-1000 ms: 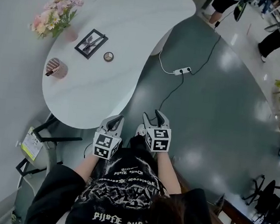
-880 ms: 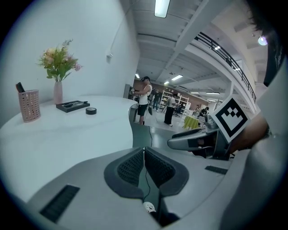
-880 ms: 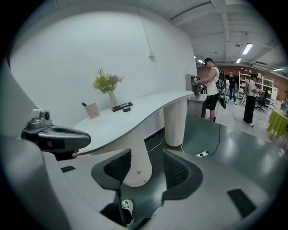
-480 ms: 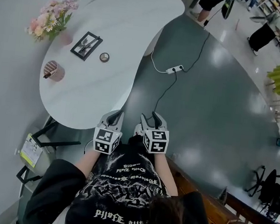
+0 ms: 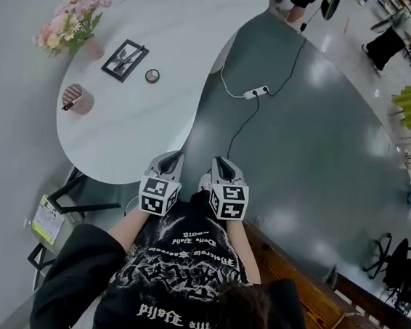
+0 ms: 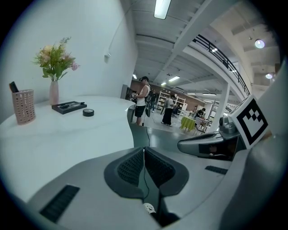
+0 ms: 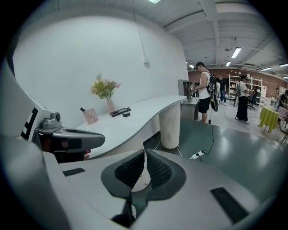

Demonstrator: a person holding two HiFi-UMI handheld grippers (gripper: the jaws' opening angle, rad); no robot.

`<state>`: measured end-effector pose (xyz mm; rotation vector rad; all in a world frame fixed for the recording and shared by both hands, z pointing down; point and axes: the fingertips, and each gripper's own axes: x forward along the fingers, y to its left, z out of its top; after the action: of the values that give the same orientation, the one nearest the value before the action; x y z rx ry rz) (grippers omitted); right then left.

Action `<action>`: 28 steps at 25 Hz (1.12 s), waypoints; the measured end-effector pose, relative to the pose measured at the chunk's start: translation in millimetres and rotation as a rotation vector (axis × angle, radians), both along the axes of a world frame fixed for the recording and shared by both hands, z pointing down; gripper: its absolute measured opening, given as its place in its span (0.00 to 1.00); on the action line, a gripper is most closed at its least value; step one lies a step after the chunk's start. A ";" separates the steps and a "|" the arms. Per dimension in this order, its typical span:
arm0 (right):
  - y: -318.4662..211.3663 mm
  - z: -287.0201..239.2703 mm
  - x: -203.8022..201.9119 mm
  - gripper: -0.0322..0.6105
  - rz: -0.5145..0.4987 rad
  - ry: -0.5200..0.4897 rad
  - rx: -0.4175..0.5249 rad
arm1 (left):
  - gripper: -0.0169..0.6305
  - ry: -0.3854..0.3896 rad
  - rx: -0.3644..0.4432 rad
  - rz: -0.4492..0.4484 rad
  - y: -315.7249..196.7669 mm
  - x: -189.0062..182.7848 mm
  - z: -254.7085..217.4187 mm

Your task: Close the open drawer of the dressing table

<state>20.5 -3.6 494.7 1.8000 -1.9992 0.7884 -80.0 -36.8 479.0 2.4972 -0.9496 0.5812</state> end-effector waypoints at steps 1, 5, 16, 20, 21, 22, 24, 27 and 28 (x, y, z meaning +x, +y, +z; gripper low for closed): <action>-0.8 -0.6 0.7 0.11 -0.001 0.001 0.003 | 0.07 0.002 -0.004 -0.001 -1.4 0.6 0.3; -1.8 0.4 -0.4 0.09 -0.014 -0.009 0.001 | 0.07 0.005 -0.011 0.000 -1.7 1.8 2.1; -7.3 4.1 -4.8 0.09 -0.041 0.001 -0.007 | 0.07 -0.003 -0.011 -0.006 -5.4 0.8 4.7; -10.3 3.8 -4.6 0.09 -0.052 0.007 -0.001 | 0.07 -0.003 -0.007 -0.012 -8.0 1.8 5.0; -11.1 4.0 -2.8 0.09 -0.044 0.003 0.000 | 0.07 -0.003 -0.006 -0.013 -9.1 2.0 5.2; -11.4 4.3 -1.1 0.09 -0.036 -0.003 -0.001 | 0.07 -0.004 -0.007 -0.015 -9.8 1.8 5.5; -10.1 5.2 0.4 0.09 -0.025 -0.017 -0.004 | 0.07 -0.008 -0.012 -0.020 -9.3 0.0 6.0; -8.3 5.2 -2.5 0.09 -0.036 -0.025 -0.010 | 0.07 -0.017 -0.020 -0.031 -8.4 -2.9 6.2; -7.6 4.7 -3.6 0.09 -0.044 -0.023 -0.013 | 0.07 -0.018 -0.024 -0.033 -7.8 -2.7 6.1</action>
<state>16.9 -11.2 499.5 1.7411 -2.0368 0.8102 -82.7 -44.6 485.2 2.4547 -0.9828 0.6018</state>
